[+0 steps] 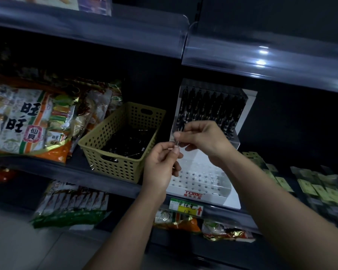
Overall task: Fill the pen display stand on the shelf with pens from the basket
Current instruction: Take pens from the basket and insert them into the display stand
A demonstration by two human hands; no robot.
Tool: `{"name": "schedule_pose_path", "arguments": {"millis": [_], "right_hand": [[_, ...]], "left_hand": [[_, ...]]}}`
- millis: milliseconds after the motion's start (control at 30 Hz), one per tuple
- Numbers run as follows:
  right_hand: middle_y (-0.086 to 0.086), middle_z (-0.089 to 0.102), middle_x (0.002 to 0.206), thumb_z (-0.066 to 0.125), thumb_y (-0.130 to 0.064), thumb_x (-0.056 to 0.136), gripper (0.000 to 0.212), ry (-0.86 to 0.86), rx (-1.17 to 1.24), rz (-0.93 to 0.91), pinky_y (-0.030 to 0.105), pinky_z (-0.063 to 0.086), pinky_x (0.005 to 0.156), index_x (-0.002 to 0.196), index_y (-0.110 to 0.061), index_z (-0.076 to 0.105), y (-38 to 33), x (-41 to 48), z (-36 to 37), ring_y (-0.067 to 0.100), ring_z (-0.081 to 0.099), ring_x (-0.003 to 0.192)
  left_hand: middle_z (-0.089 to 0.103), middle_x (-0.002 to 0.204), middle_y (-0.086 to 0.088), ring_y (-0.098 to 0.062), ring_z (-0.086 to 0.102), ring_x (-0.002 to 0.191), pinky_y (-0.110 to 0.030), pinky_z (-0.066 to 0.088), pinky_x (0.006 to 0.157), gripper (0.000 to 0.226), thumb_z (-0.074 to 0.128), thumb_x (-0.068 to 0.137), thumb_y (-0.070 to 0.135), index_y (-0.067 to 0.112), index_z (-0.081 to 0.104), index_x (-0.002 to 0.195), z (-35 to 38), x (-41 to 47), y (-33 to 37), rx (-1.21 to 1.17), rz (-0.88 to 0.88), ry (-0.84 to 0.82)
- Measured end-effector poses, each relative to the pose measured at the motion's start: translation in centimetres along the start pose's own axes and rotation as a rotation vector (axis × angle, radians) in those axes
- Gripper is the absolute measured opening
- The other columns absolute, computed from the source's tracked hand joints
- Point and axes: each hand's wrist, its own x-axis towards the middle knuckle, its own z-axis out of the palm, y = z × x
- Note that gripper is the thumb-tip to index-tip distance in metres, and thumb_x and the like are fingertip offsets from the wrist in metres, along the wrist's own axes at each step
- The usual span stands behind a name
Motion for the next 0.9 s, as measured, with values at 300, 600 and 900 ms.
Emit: {"name": "schedule_pose_path", "arguments": {"millis": [300,600,900], "right_hand": [[0.01,0.064,0.09,0.069,-0.004,0.085,0.028,0.385,0.107,-0.134,0.024,0.058,0.063,0.107,-0.012,0.053,-2.3,2.4,-1.3,0.021,0.064,0.077],[-0.004,0.06,0.081,0.072,-0.009,0.082,0.019,0.615,-0.089,-0.277,0.042,0.053,0.085,0.097,-0.013,0.062,-1.8,3.7,-1.2,0.02,0.062,0.086],[-0.003,0.061,0.087,0.07,-0.01,0.084,0.024,0.662,-0.204,-0.347,0.03,0.051,0.081,0.107,-0.007,0.064,-1.4,4.3,-0.7,0.016,0.061,0.086]], "left_hand": [[0.064,0.092,0.006,-0.01,0.061,0.086,-0.027,0.051,0.078,0.015,0.059,0.091,0.011,0.017,0.064,0.104,-2.3,2.4,1.1,0.567,0.208,0.027],[0.061,0.119,-0.004,-0.024,0.055,0.111,-0.037,0.035,0.095,0.036,0.043,0.098,0.038,0.018,0.057,0.124,-7.0,3.9,2.0,1.595,0.231,-0.096],[0.068,0.099,-0.004,-0.024,0.06,0.097,-0.034,0.028,0.088,0.034,0.031,0.102,0.035,0.018,0.06,0.097,-7.6,3.9,1.7,1.71,0.247,-0.157]]}}
